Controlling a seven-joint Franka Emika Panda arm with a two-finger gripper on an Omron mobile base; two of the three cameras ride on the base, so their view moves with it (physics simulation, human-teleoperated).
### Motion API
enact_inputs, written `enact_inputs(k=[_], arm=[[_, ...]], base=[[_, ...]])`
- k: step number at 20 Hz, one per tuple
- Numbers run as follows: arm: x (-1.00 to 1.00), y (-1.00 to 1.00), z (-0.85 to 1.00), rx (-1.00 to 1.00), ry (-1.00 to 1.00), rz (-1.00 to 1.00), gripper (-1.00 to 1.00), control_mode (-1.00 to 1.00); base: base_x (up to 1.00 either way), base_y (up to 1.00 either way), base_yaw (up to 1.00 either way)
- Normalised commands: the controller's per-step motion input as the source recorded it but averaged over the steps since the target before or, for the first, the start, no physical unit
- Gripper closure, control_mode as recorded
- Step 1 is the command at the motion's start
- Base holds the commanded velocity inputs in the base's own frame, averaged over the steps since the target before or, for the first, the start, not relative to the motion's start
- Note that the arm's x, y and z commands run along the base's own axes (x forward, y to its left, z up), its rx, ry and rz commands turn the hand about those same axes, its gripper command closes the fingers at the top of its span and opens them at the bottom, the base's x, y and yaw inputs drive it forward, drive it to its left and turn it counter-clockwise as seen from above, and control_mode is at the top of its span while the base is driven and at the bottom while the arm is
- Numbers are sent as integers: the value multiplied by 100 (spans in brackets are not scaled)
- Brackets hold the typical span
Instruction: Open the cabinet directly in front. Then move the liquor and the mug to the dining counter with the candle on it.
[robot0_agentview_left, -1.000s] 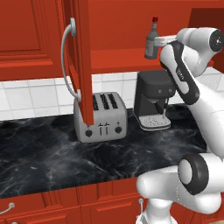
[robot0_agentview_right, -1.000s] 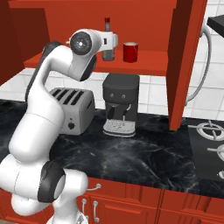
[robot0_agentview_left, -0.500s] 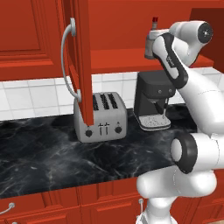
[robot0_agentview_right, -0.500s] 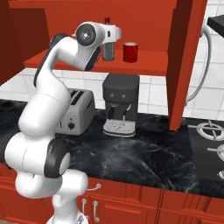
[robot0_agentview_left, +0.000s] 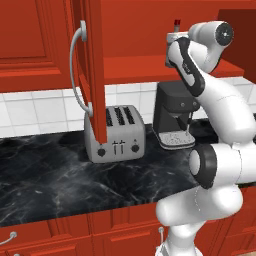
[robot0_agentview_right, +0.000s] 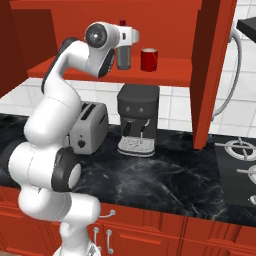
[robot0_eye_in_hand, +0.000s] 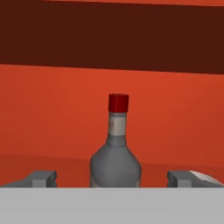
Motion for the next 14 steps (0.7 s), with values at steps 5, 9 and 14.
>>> enact_inputs(k=[5, 9, 14], arm=[[43, 0, 0, 0, 2, 0, -100, -100], [47, 0, 0, 0, 2, 0, -100, -100], [40, 0, 0, 0, 1, 0, -100, -100]], base=[[0, 0, 0], [0, 0, 0], [0, 0, 0]])
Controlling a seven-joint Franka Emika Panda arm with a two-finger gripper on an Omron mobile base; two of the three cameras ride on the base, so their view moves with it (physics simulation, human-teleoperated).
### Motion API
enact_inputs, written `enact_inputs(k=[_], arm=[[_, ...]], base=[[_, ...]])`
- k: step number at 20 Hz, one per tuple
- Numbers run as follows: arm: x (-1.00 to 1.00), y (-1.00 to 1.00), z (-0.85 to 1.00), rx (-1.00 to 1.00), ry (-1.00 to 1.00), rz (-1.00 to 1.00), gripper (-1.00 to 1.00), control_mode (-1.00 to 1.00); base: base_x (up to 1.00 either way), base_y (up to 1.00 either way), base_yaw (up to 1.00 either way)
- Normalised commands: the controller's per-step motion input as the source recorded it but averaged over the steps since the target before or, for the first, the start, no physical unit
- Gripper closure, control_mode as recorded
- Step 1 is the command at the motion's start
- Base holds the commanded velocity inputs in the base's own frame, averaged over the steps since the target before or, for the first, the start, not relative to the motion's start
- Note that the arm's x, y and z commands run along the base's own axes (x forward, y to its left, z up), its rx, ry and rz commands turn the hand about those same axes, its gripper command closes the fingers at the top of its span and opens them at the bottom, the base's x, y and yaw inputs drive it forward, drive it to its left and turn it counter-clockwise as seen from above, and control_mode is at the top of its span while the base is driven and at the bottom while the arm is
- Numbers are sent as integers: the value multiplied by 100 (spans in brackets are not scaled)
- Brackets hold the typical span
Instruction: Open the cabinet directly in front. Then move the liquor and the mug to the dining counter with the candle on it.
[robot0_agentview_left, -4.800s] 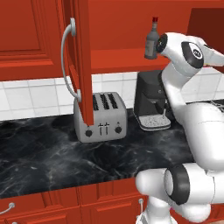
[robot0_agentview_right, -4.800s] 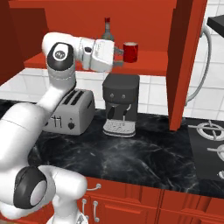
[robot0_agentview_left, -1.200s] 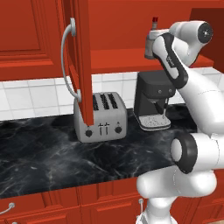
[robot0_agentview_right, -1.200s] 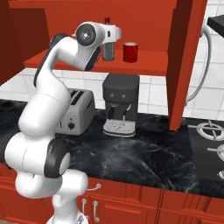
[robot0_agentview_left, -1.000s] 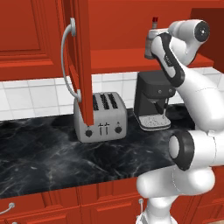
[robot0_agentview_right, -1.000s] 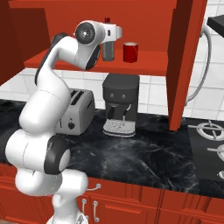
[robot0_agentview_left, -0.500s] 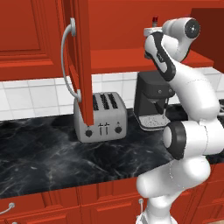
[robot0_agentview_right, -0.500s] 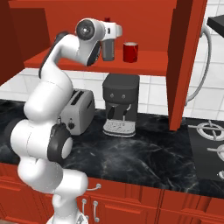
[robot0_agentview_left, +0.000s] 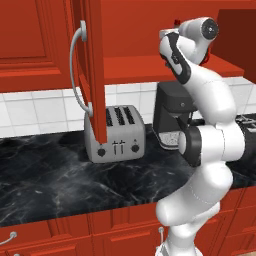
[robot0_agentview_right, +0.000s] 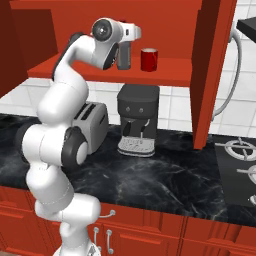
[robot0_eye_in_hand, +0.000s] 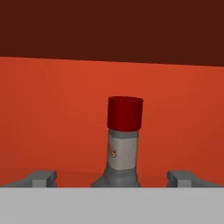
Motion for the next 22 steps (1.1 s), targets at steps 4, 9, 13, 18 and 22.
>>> enact_inputs(k=[4, 9, 13, 18, 22], arm=[[33, 0, 0, 0, 0, 0, -100, -100], [37, 0, 0, 0, 0, 0, -100, -100], [33, 0, 0, 0, 0, 0, -100, -100], [27, 0, 0, 0, 0, 0, 100, -100], [1, 0, 0, 0, 0, 0, 100, -100]], base=[[0, 0, 0], [0, 0, 0], [0, 0, 0], [0, 0, 0], [0, 0, 0]])
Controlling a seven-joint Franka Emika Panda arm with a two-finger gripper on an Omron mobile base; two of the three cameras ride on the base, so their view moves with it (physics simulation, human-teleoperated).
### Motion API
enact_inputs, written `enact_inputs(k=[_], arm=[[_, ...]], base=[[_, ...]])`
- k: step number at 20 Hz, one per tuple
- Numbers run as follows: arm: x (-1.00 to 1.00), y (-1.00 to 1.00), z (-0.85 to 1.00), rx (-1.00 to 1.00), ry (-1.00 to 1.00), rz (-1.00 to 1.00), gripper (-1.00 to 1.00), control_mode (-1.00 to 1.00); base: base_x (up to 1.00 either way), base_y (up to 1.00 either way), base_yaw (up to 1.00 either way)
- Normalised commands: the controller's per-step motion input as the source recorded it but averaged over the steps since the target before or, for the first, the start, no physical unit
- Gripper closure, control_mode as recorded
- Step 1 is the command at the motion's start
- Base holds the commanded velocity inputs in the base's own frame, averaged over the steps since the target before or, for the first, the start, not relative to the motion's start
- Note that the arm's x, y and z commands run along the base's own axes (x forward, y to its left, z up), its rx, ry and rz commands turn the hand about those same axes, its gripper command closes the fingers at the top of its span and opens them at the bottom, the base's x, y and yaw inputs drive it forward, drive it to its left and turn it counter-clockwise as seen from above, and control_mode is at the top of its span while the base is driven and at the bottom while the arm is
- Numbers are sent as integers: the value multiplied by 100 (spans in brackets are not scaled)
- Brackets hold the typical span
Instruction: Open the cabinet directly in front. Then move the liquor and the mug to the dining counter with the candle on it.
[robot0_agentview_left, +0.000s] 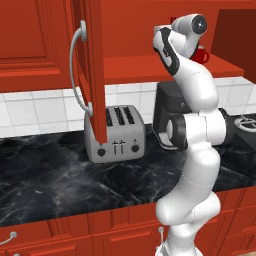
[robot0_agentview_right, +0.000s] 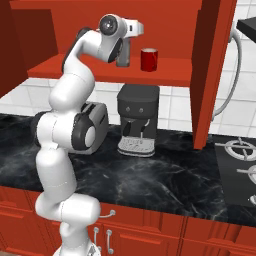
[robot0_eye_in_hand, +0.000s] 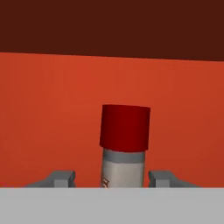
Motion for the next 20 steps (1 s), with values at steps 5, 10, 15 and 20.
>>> enact_inputs(k=[5, 10, 15, 20], arm=[[-13, 0, 13, -1, -22, 0, 100, -100], [-10, 0, 11, -2, -19, 0, 100, -100], [-4, 0, 0, 0, 0, 0, 100, -100], [-74, 0, 21, 3, 0, 0, 100, -100]], base=[[0, 0, 0], [0, 0, 0], [0, 0, 0], [0, 0, 0]])
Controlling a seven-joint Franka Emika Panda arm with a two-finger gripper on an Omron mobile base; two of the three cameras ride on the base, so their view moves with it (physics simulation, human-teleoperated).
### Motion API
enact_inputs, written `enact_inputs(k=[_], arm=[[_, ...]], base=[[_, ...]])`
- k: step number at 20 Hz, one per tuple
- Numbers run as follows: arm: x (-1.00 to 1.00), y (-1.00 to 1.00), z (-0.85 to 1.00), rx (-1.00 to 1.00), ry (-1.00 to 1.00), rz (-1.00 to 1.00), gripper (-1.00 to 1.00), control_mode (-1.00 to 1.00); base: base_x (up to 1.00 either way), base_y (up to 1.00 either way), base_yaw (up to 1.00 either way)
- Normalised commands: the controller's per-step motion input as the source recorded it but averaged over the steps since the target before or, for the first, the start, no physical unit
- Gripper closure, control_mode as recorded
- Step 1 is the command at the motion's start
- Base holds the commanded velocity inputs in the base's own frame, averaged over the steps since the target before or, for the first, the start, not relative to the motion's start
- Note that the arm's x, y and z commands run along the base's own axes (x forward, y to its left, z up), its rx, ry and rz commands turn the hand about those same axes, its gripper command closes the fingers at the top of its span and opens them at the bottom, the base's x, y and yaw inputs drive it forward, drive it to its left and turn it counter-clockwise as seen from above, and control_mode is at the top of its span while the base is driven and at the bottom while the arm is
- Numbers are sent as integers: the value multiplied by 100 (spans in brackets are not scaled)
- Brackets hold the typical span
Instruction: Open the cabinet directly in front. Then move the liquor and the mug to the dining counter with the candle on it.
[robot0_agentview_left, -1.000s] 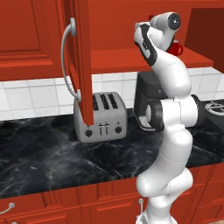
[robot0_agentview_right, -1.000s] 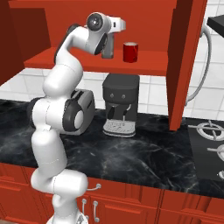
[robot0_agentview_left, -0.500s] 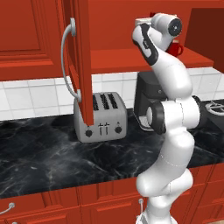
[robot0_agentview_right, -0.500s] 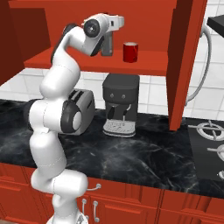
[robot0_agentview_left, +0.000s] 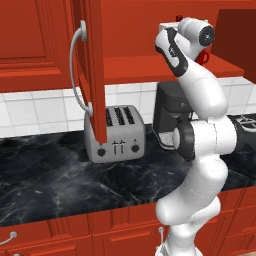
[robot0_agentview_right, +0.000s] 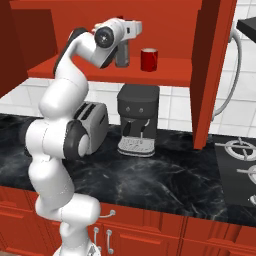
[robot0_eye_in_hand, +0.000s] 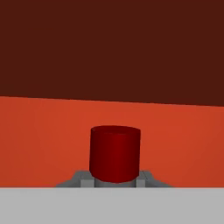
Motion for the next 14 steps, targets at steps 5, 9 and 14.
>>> enact_inputs(k=[5, 9, 14], arm=[[-100, 0, 31, 9, 5, -2, 100, -100], [-100, 0, -2, 0, 1, 0, 100, -100], [-100, 1, -34, 0, 0, 0, 100, -100]], base=[[0, 0, 0], [0, 0, 0], [0, 0, 0]])
